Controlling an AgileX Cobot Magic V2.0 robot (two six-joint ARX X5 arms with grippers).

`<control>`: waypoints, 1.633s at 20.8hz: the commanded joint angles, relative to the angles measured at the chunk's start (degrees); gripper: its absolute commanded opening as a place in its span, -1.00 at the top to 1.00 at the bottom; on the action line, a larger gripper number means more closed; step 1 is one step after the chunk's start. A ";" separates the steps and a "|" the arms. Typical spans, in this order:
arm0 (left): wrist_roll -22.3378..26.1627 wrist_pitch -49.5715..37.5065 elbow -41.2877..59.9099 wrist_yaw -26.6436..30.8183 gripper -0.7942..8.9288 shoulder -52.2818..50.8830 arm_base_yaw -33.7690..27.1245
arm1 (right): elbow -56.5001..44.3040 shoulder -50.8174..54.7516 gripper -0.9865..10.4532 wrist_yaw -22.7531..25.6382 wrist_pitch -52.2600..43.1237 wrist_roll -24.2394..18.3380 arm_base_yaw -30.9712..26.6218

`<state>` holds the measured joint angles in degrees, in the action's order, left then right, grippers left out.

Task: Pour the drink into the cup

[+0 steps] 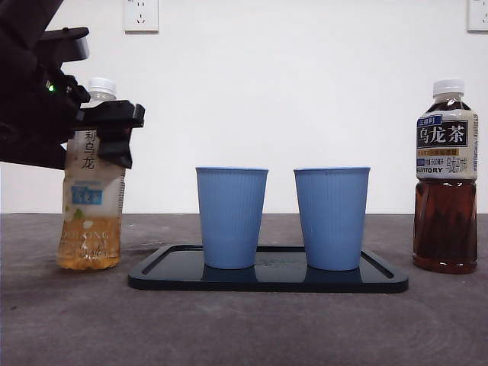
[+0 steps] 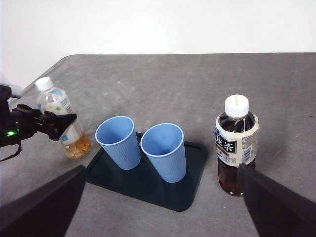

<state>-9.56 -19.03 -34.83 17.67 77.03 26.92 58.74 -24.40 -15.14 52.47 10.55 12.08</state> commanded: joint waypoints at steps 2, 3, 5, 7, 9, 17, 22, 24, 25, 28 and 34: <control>-0.24 3.80 -1.03 0.00 -0.15 -2.60 0.74 | 1.05 -0.20 -0.03 0.15 0.26 -0.09 0.17; -0.24 5.44 -1.14 0.00 -0.15 -3.65 0.87 | 1.05 -0.20 -0.03 0.15 0.48 -0.09 0.17; -0.83 9.22 -1.40 0.00 -0.24 -6.54 1.20 | 1.05 -0.20 -0.03 0.13 0.94 -0.09 0.17; -1.01 12.68 -1.68 0.00 -0.34 -9.44 1.51 | 1.05 -0.20 -0.03 0.11 1.25 -0.09 0.17; -1.77 18.49 -2.60 0.00 -0.35 -13.11 2.05 | 1.05 -0.20 -0.03 0.13 1.68 -0.17 0.17; -2.43 42.21 -10.03 -6.29 -0.34 -27.96 5.11 | 1.05 -0.24 -0.03 -5.03 2.08 -1.68 0.17; 0.07 58.07 -20.50 -13.14 -0.33 -34.53 7.61 | 1.05 -1.09 -0.03 -12.92 1.90 -4.48 0.17; 0.35 64.04 -25.66 -16.39 -0.32 -36.00 8.37 | 1.05 -2.08 -0.03 -16.41 1.60 -5.22 0.17; 0.57 66.66 -27.91 -17.51 -0.32 -36.48 8.55 | 1.05 -2.60 -0.03 -17.88 1.55 -5.27 0.17; 1.51 70.86 -32.44 -18.36 -0.32 -37.75 8.63 | 1.05 -4.90 -0.03 -19.85 1.55 -5.49 0.17; 1.60 74.47 -32.61 -18.34 -0.31 -38.34 8.63 | 1.05 -6.62 -0.03 -19.82 1.18 -5.46 0.17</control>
<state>-8.47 55.99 -66.70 -0.38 38.35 35.14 58.76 -30.83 -34.76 54.46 5.78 12.08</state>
